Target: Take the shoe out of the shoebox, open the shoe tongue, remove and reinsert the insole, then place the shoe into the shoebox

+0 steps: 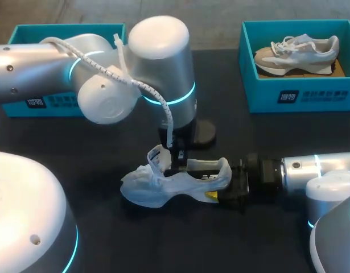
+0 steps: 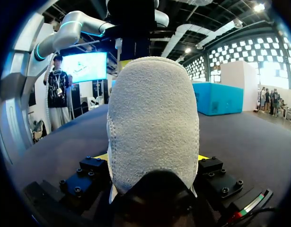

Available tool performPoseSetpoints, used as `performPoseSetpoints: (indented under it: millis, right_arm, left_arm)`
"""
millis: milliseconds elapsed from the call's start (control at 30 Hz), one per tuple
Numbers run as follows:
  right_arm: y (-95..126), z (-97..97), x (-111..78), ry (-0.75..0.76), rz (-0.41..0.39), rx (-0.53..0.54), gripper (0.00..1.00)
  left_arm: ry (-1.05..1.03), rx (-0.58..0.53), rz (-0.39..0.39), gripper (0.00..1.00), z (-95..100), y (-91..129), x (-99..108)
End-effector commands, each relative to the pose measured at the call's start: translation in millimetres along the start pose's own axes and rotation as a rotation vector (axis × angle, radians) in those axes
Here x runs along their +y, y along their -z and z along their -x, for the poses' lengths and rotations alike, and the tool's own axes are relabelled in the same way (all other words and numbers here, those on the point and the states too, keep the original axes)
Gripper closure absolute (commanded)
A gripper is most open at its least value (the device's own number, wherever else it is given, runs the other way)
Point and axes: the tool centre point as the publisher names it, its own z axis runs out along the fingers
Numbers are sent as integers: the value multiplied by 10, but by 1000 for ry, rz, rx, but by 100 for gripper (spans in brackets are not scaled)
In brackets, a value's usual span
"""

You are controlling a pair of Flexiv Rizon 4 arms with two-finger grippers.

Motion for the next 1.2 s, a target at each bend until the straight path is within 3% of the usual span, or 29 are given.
performPoseSetpoints:
  millis: [33, 633, 1200]
  right_arm:
    - [10, -3, -21, -1, -2, 0, 100]
    - [10, -3, -21, -1, -2, 0, 100]
    - [10, -3, -21, -1, -2, 0, 100]
  left_arm:
    - [7, 12, -18, 100, 81, -29, 39]
    - [-34, 24, 9, 100, 106, -267, -188]
    - [-33, 66, 11, 100, -9, -456, -87]
